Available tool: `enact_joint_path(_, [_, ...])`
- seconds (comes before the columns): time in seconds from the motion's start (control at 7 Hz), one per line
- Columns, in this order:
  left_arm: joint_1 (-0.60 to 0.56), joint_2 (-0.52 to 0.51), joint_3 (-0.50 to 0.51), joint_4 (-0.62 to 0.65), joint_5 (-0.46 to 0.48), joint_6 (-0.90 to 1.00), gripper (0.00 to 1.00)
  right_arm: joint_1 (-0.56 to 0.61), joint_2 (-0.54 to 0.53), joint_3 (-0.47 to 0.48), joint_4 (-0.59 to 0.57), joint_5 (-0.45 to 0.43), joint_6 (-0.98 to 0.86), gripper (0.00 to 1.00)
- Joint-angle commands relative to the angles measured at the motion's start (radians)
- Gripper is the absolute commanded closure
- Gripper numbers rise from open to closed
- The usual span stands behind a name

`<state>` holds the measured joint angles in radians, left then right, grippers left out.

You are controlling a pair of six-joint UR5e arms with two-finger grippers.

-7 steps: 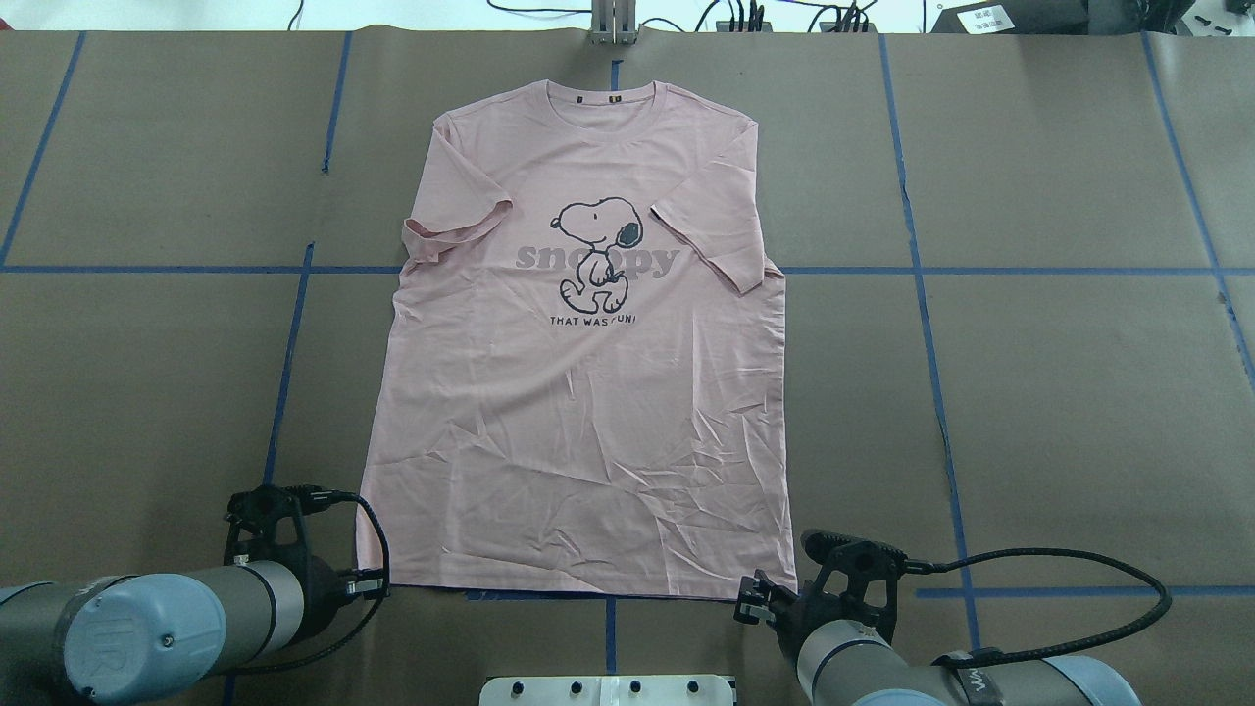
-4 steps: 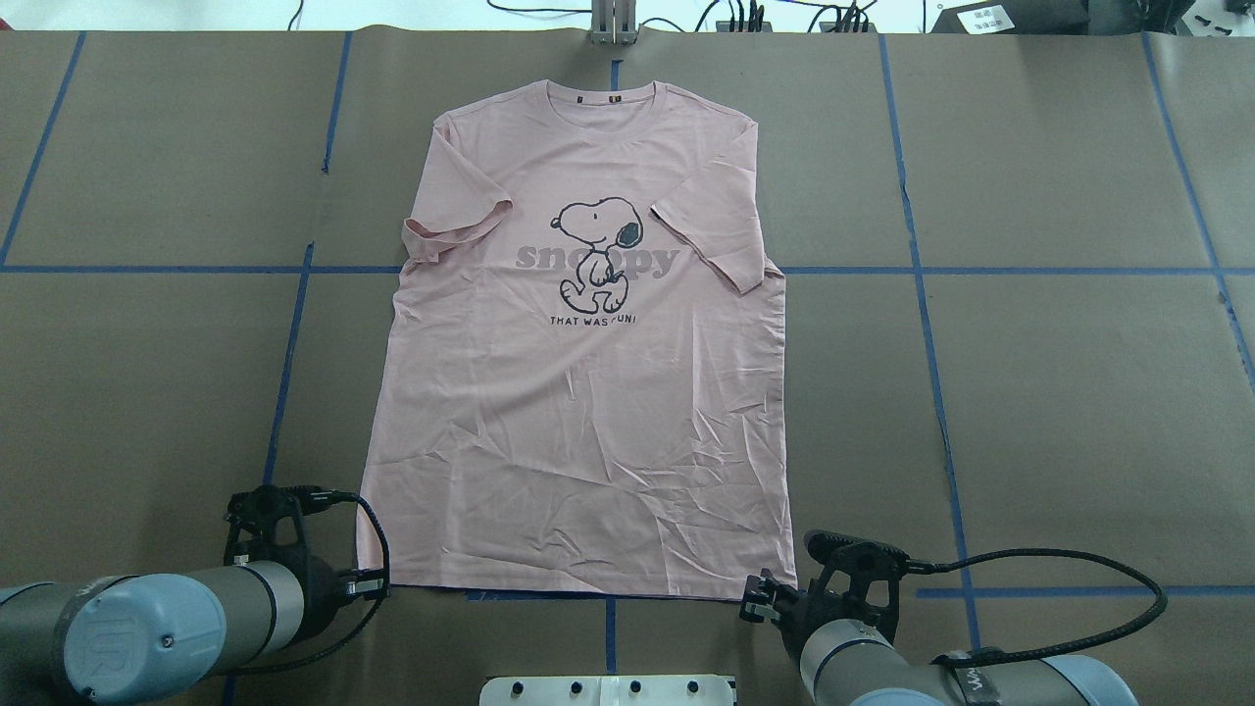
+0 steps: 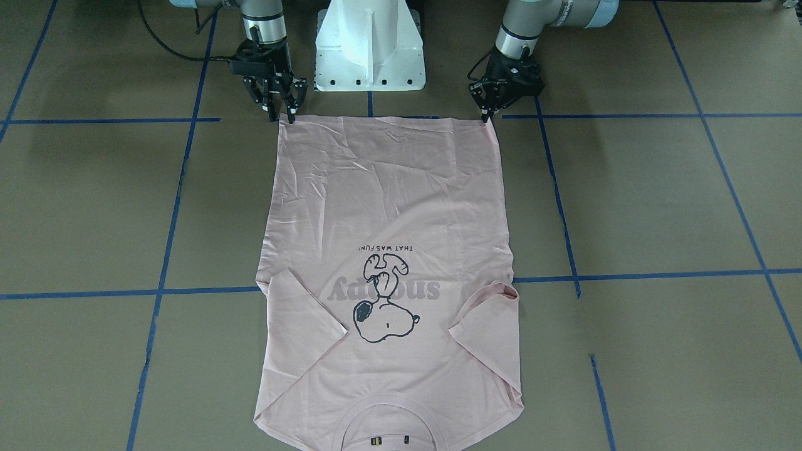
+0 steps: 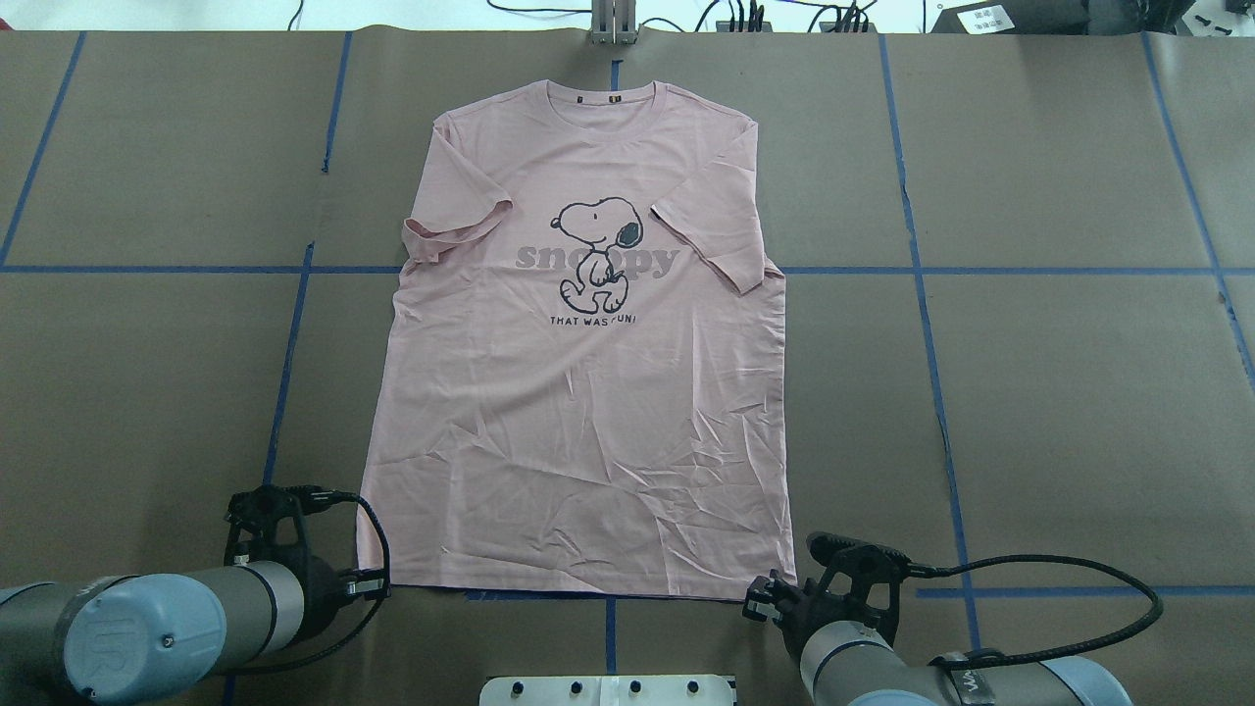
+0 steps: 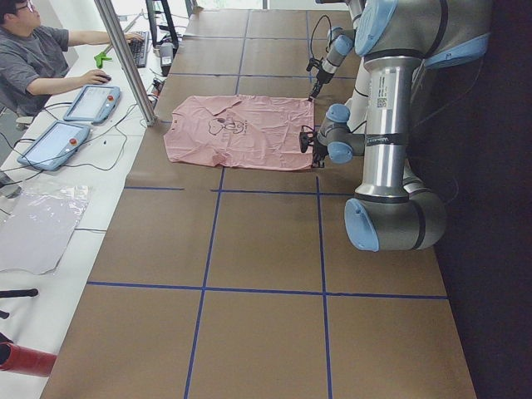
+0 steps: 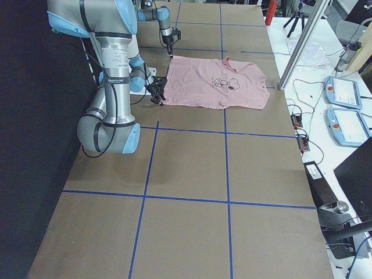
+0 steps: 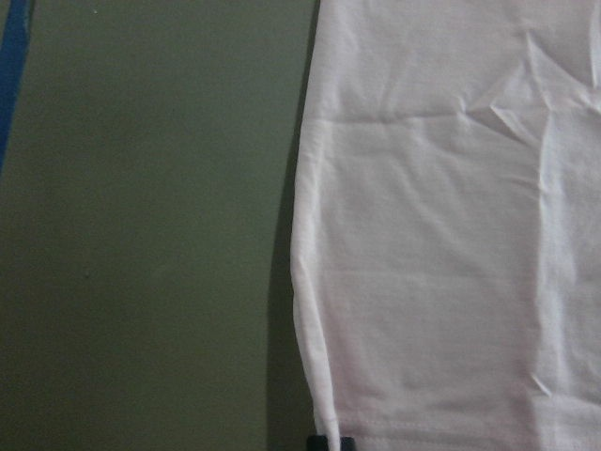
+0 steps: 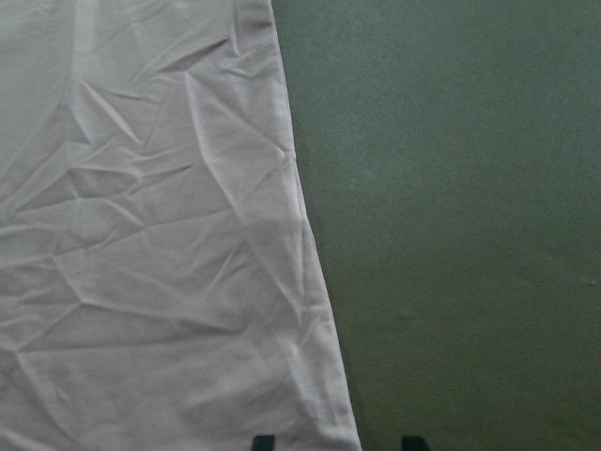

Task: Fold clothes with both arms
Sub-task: 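Grasp the hem corners with both grippers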

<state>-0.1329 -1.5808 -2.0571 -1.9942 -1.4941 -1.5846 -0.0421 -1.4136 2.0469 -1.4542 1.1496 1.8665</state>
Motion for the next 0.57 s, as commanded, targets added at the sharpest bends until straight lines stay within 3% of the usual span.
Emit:
enact_joint_path(0.0, [-0.001, -0.001, -0.002, 0.000, 0.000, 0.000, 1.00, -0.004, 0.004, -0.004, 0.000, -0.004, 0.030, 1.00])
enact_joint_path(0.43, [0.001, -0.002, -0.003, 0.000, 0.000, 0.002, 1.00, 0.004, 0.005, 0.019, 0.000, -0.001, 0.022, 1.00])
